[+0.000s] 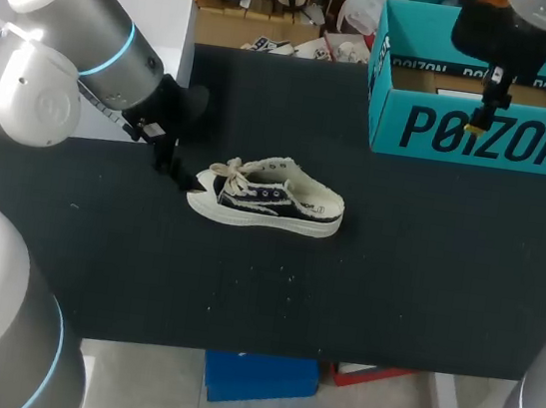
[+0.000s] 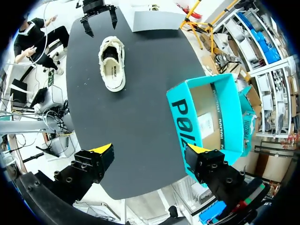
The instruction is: Take the shoe out of the shoebox, open the shoe tongue, remove and reinsert the insole, then place the shoe into the shoebox
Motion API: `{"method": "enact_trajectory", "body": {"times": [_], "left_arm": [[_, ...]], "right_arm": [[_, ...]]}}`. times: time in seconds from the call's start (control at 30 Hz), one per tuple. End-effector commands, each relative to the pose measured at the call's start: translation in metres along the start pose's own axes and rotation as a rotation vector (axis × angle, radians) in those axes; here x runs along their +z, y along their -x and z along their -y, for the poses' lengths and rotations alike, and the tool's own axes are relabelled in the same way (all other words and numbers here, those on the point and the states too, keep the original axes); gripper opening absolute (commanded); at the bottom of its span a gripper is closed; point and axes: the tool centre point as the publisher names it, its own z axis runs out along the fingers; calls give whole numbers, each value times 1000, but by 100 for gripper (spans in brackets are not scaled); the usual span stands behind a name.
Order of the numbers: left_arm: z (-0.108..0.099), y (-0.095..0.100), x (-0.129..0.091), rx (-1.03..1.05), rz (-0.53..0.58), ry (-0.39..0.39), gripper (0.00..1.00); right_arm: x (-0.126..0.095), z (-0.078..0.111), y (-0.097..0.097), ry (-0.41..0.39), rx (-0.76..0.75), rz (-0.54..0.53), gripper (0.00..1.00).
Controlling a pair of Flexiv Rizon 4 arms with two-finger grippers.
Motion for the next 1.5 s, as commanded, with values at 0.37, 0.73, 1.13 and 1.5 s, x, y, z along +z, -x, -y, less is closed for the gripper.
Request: {"method": "enact_trajectory", "body": {"times": [0.37, 0.73, 1.13, 1.5], "left_arm": [[-1, -1, 0, 3, 3, -5, 100], [-1, -1, 0, 3, 3, -5, 100], [-1, -1, 0, 3, 3, -5, 100], [-1, -1, 0, 3, 3, -5, 100]], "right_arm": [[9, 2, -9, 125, 34, -45, 100], [33, -8, -40, 397, -87, -141, 100], [44, -23, -55, 507, -137, -104, 100], [53, -30, -59, 505, -199, -108, 100]]}}
